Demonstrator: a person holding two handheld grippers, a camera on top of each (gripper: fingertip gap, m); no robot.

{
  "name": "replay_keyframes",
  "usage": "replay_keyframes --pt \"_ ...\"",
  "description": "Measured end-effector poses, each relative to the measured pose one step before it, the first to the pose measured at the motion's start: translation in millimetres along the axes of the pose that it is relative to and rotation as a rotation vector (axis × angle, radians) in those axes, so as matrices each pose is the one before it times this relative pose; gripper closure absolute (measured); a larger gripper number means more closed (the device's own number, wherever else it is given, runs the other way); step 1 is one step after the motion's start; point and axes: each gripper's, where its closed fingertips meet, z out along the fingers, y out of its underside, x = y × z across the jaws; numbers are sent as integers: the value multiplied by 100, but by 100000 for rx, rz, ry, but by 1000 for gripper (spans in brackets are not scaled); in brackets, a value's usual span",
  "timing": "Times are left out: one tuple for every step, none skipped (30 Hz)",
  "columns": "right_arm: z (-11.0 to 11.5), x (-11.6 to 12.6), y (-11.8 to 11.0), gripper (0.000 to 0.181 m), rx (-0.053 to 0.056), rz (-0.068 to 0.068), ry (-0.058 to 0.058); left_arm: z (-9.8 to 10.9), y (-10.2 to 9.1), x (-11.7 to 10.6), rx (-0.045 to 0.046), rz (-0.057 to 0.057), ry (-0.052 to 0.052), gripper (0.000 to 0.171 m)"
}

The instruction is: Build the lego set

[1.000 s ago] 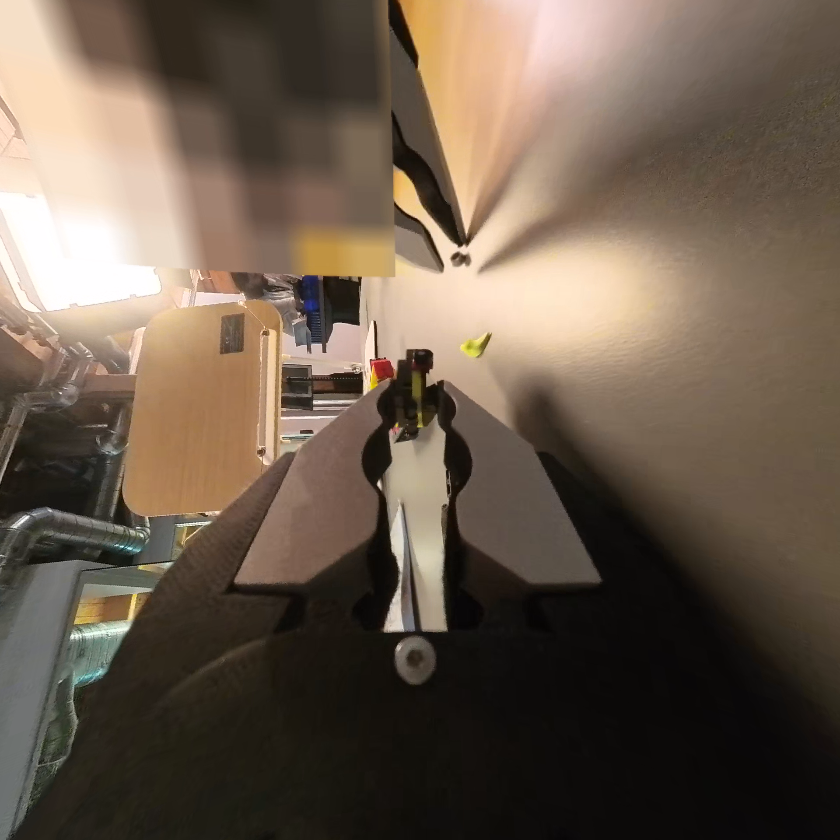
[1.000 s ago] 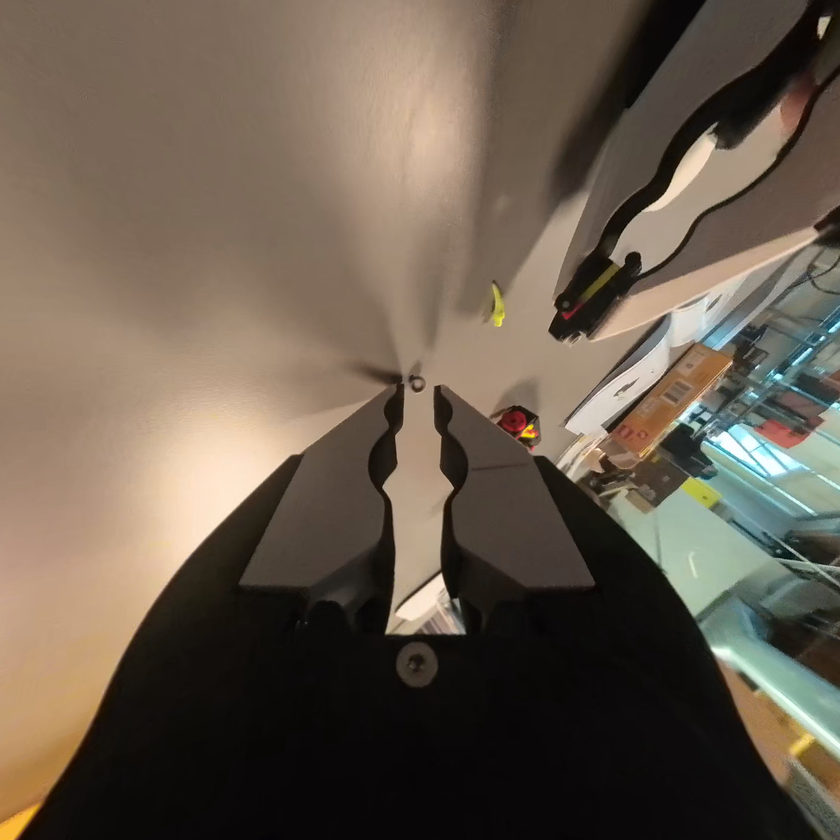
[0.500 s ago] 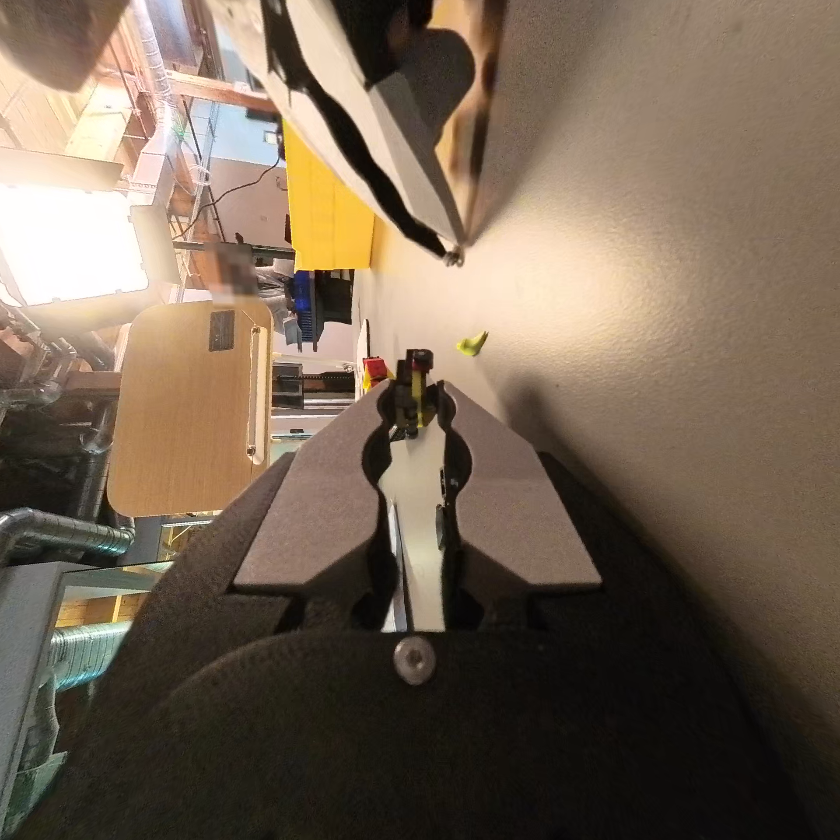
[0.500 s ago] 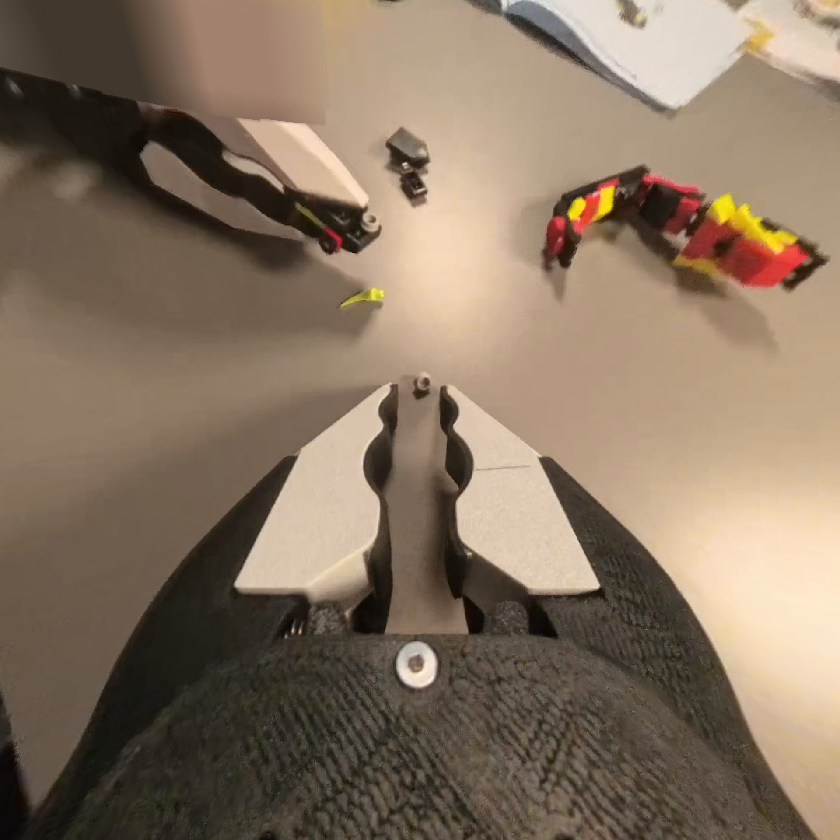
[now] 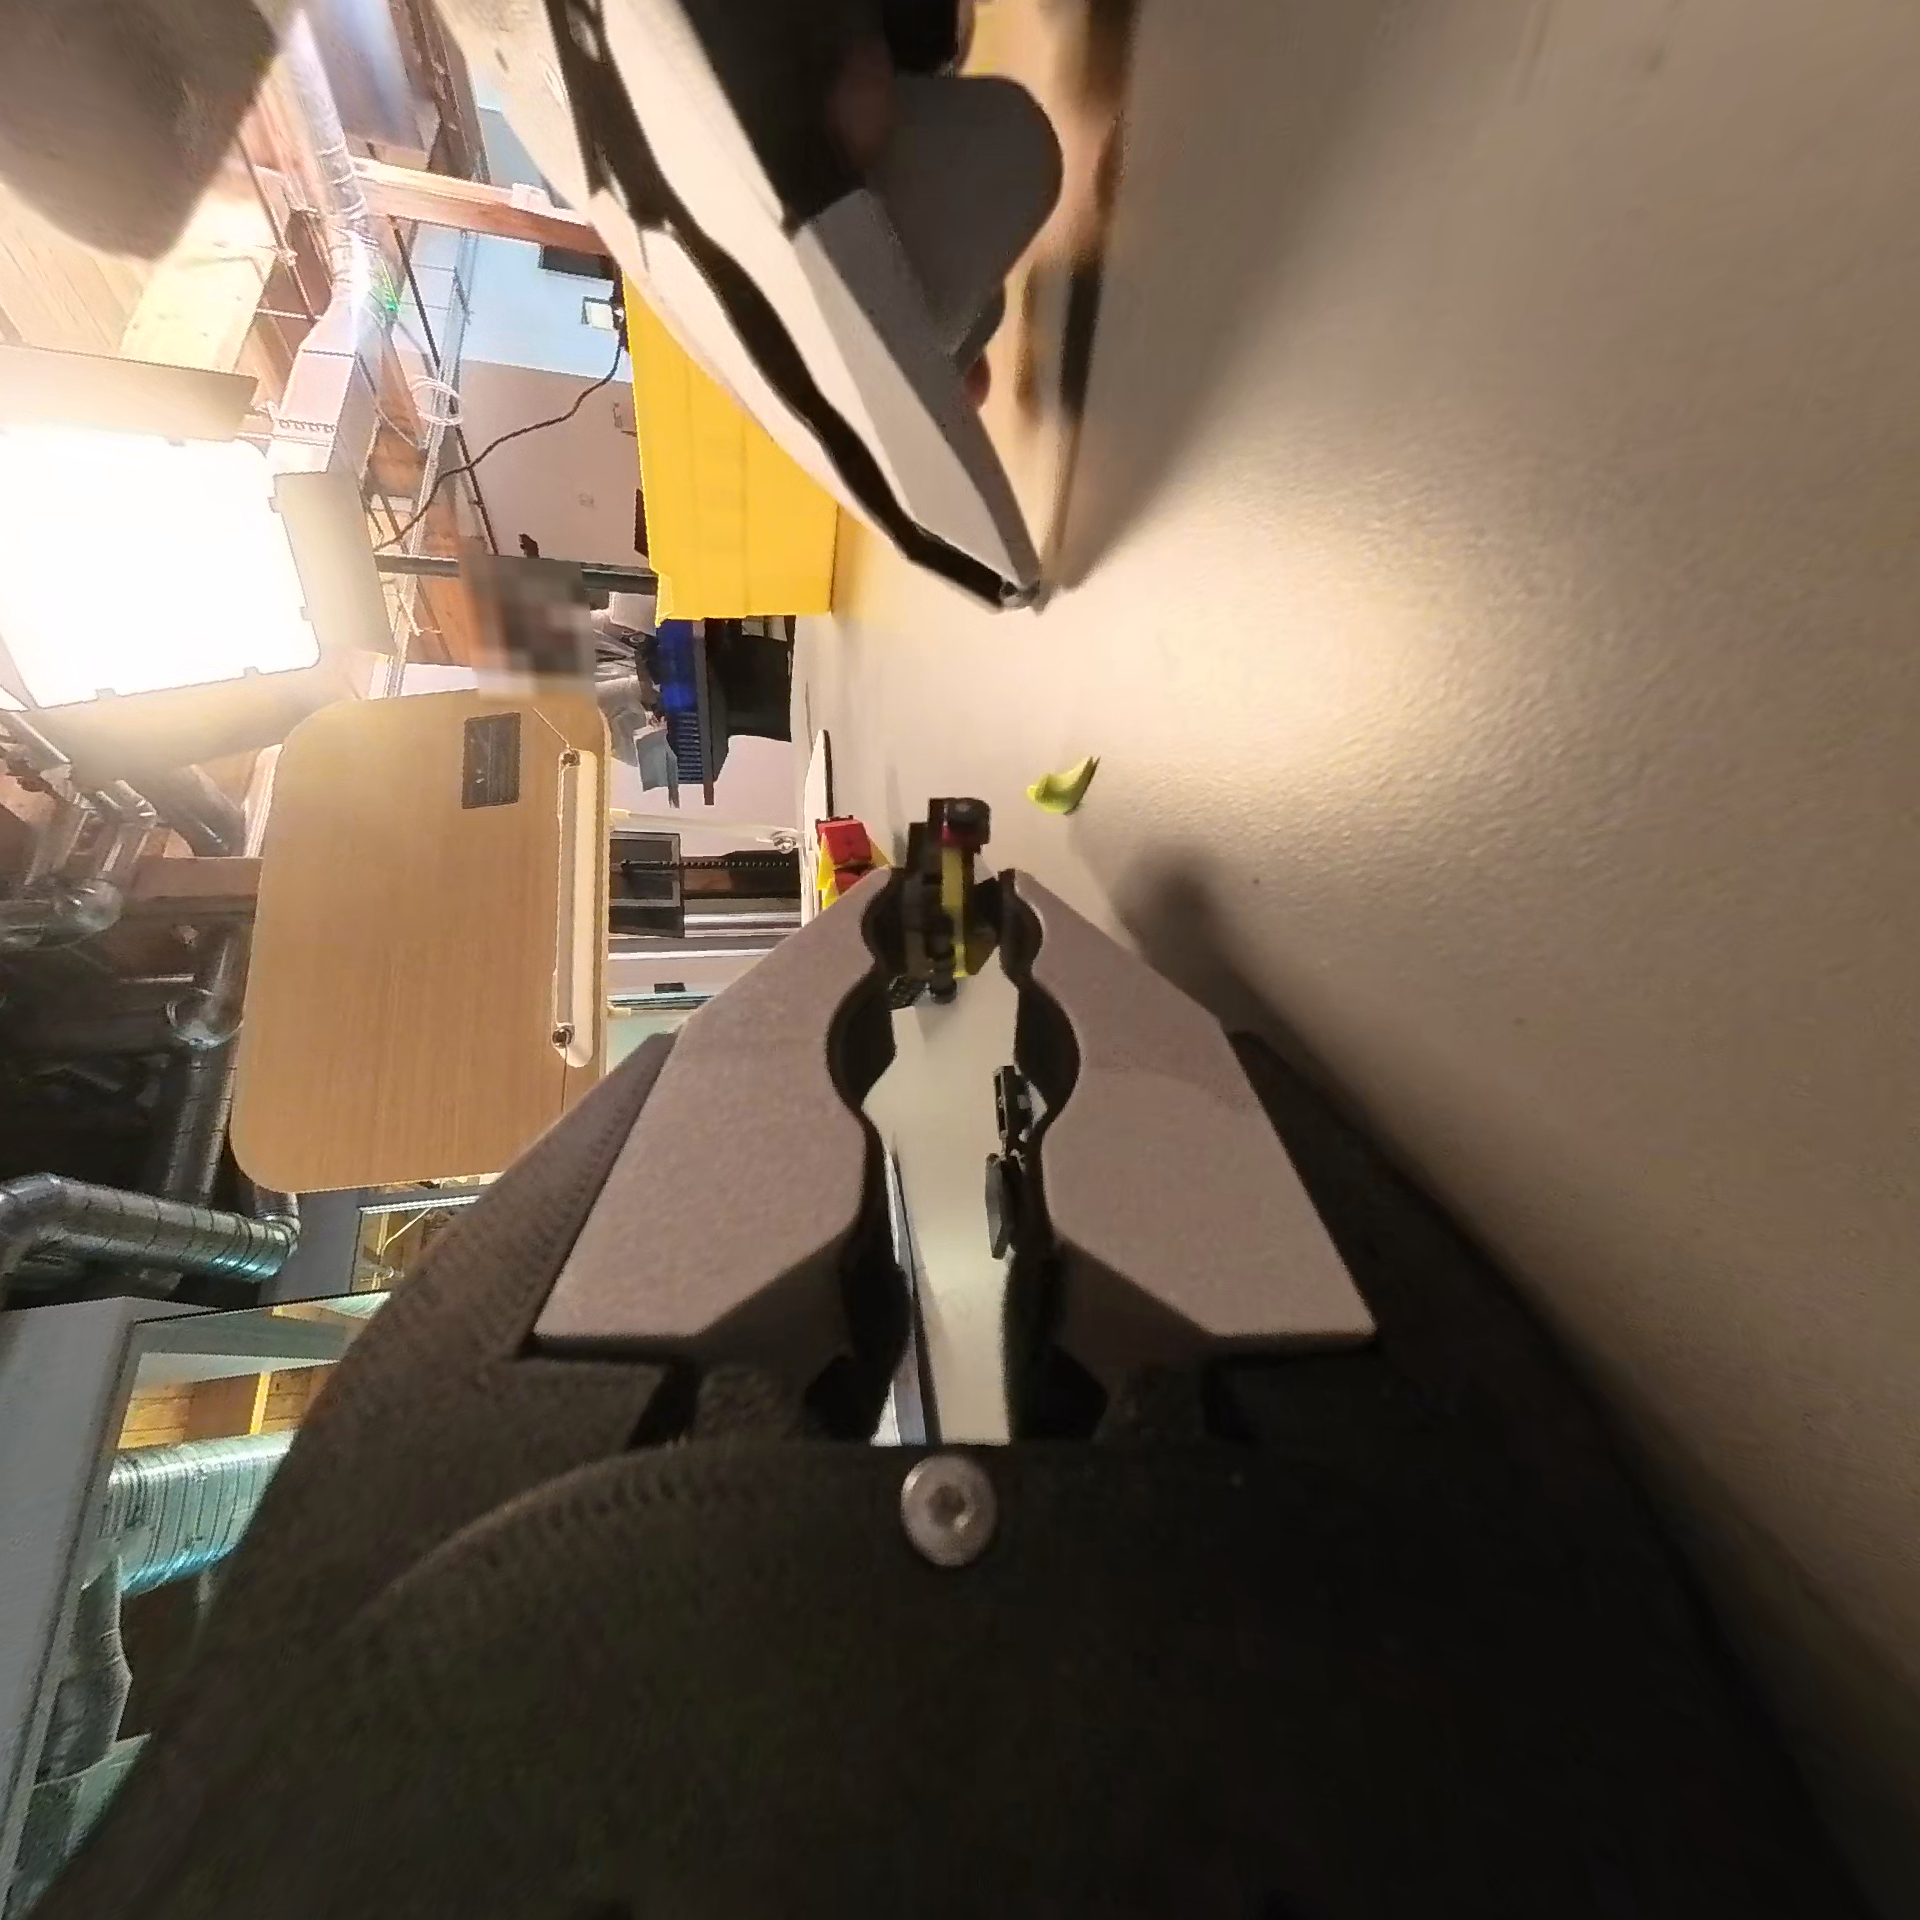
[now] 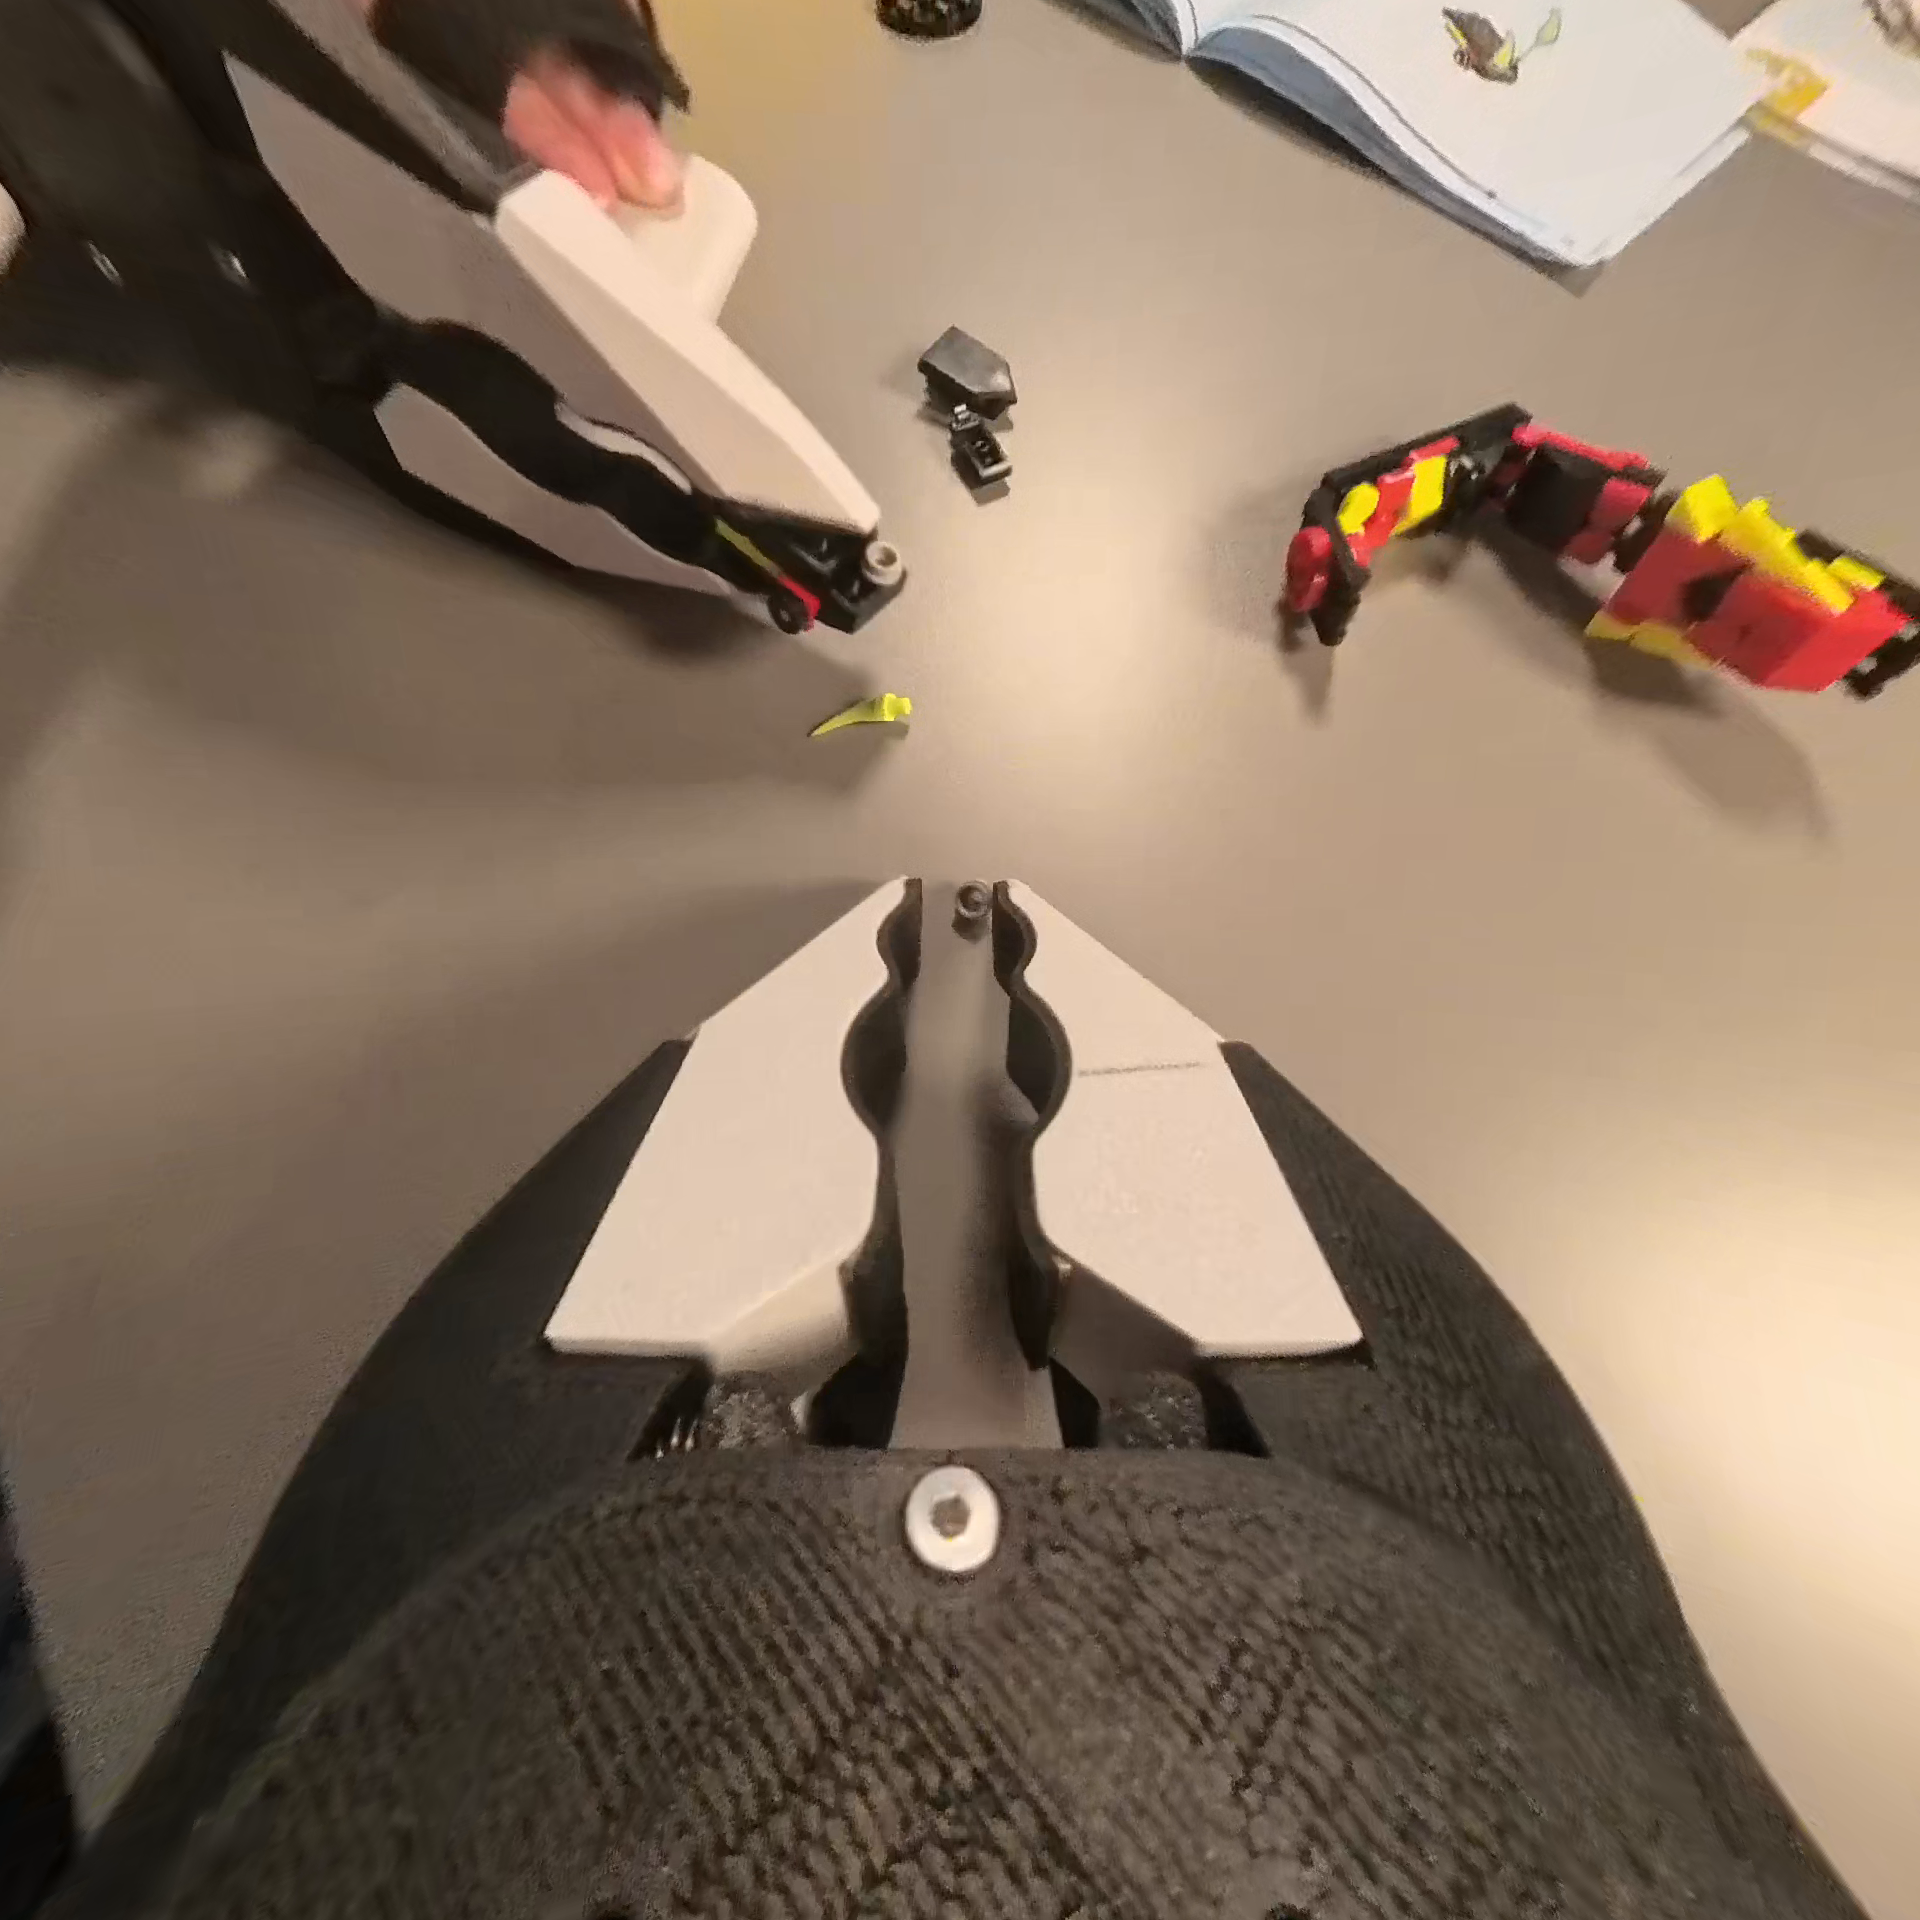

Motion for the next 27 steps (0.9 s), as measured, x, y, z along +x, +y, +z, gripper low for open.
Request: replay_keyframes --pt "56 85 53 171 -656 -4205 2322 18 9 17 -55 85 132 156" --pt "43 88 43 171 -471 -4115 2196 17 -5 -5 -35 51 21 156" --pt "34 82 4 172 -164 -3569 1991 1 -2 -3 18 18 -10 156" --pt "20 98 -16 174 19 -2779 1799 17 8 0 7 -85 69 156" --pt "10 103 -38 174 232 -1885 1402 23 15 9 -38 -149 123 156" --pt "7 64 -36 175 198 -1008 751 16 2 -2 -18 -66 59 156" --pt "15 19 0 175 18 -191 19 9 -4 -11 25 -11 6 156" --pt "20 13 14 175 -82 475 -359 20 9 -7 10 7 -6 156" --pt "20 34 20 175 -178 884 -359 10 0 -7 0 28 -16 156" --pt "27 62 39 176 -227 1099 -359 15 -14 -14 40 117 -97 156" --pt "28 23 33 176 -200 1084 -645 5 -13 -13 28 133 -102 156" --pt "19 -8 16 176 -113 1004 -889 10 0 -13 5 66 -41 156" --pt "26 -14 4 176 -55 1107 -978 21 -3 -10 22 29 -22 156" --pt "23 3 0 177 -57 1356 -1219 14 -8 -8 58 53 -13 156" --pt "16 19 -33 177 -104 1141 -1393 8 -28 -32 67 180 -223 156" --pt "25 119 -164 177 319 102 -789 -30 -59 -133 182 322 -745 156" --pt "-11 205 -487 177 1535 -1479 119 -62 -118 -198 441 410 -1195 156" --pt "-58 89 -851 177 2648 -2829 -42 -76 -168 -217 652 450 -1363 156" --pt "-74 -298 -1157 177 3532 -3337 -1871 -49 -155 -183 510 667 -1169 156" --pt "-51 -666 -1320 177 3979 -3043 -3643 -14 -94 -133 127 958 -996 156" --pt "-1 -696 -1222 177 3312 -2539 -3624 -3 -63 -47 -71 1016 -528 156" --pt "88 -465 -923 177 1856 -2257 -2387 7 -39 -20 -36 872 -376 156" --pt "124 -274 -541 177 291 -2126 -1413 -10 -59 -74 147 575 -581 156" --pt "154 -141 -227 177 -863 -1951 -872 -32 -51 -96 191 -50 -492 156" --pt "147 -108 -32 177 -1346 -1668 -798 -24 -46 -112 215 -234 -534 156" --pt "118 -118 34 177 -1345 -1263 -940 -22 -42 -124 196 -56 -674 156" --pt "77 -16 43 177 -1092 -800 -283 -15 -27 -76 104 27 -420 156"
